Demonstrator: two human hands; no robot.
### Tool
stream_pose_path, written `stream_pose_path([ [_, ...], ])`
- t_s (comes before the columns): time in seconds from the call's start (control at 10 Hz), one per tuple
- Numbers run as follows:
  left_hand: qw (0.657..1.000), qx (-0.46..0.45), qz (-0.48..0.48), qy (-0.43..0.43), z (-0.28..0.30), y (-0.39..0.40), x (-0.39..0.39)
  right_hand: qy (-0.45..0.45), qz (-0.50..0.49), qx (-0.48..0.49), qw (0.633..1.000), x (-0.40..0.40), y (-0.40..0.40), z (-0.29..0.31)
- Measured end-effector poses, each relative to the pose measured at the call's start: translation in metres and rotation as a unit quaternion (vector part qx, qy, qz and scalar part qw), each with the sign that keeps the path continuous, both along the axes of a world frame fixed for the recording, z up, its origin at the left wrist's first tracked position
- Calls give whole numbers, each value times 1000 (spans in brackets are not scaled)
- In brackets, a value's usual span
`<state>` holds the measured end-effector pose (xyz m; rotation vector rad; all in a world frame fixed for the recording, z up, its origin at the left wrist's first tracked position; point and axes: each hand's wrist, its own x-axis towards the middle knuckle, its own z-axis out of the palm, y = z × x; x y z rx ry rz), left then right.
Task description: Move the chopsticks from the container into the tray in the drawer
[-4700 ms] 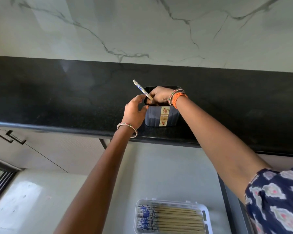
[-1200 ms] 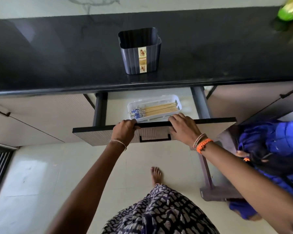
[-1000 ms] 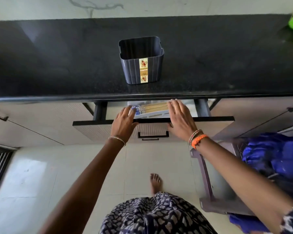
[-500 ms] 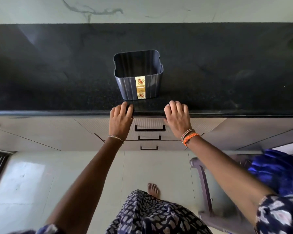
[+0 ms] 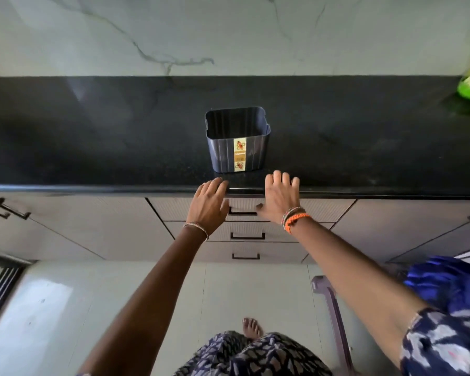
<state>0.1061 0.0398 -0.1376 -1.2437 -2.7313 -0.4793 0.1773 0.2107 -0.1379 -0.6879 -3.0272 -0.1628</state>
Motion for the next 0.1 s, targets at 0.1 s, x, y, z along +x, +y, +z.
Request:
stream_pose_path([
  [0.1,995,76,3,62,35,-1,-1,136,10,-15,991,5,-19,27],
])
